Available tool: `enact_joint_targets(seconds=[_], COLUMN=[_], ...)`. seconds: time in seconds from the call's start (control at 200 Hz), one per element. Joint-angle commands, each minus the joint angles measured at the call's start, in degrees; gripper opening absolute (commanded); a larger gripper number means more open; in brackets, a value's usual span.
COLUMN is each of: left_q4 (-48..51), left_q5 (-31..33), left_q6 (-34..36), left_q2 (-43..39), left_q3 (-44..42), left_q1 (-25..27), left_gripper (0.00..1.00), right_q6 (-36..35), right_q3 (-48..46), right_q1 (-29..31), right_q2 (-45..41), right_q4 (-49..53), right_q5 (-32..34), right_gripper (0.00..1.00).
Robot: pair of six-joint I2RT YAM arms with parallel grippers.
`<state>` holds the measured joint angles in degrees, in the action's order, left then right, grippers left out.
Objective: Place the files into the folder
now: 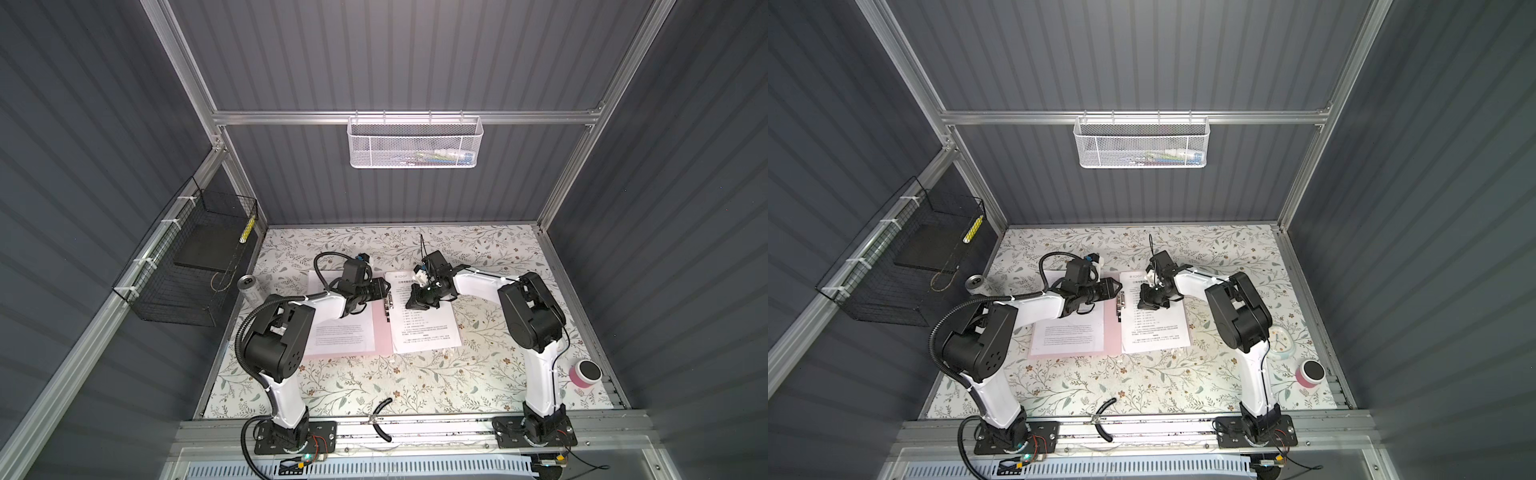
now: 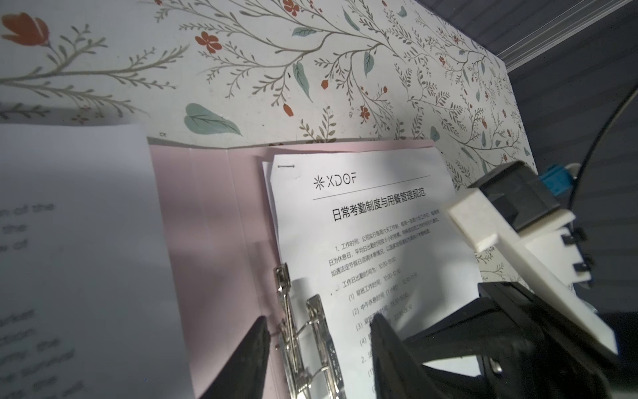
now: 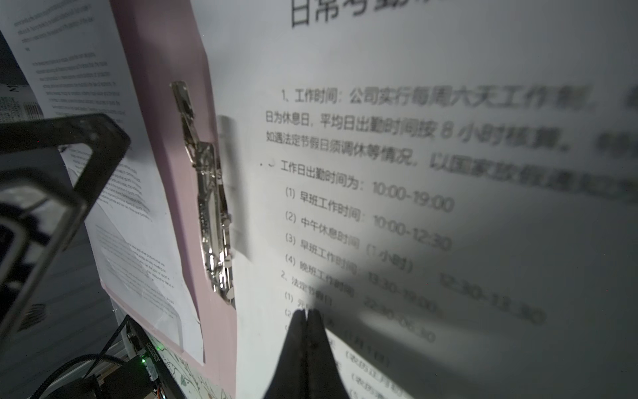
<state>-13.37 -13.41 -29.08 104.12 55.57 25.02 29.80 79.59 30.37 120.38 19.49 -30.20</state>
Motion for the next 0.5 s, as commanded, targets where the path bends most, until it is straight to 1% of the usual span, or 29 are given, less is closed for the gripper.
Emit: enact_joint_targets(seconds=[0.0,0.495], left_q4=[-0.86,-1.75], left_q5=[-0.92,-2.21], left_q6=[0.60,0.60], left_q2=[1.38,5.36], left_q3=[1.65,4.27], left_q1=[-0.41,-0.41], left_gripper=[0.49,0.49], right_q6=[0.57,0.76], right_q3=[-0.53,-2.91], right_q1=[-0.30,-0.31], right_q2=[0.52,1.19], right_q4=[-0.68,-1.91], right_q5=[-0.70,-1.08], right_gripper=[0.00,0.00])
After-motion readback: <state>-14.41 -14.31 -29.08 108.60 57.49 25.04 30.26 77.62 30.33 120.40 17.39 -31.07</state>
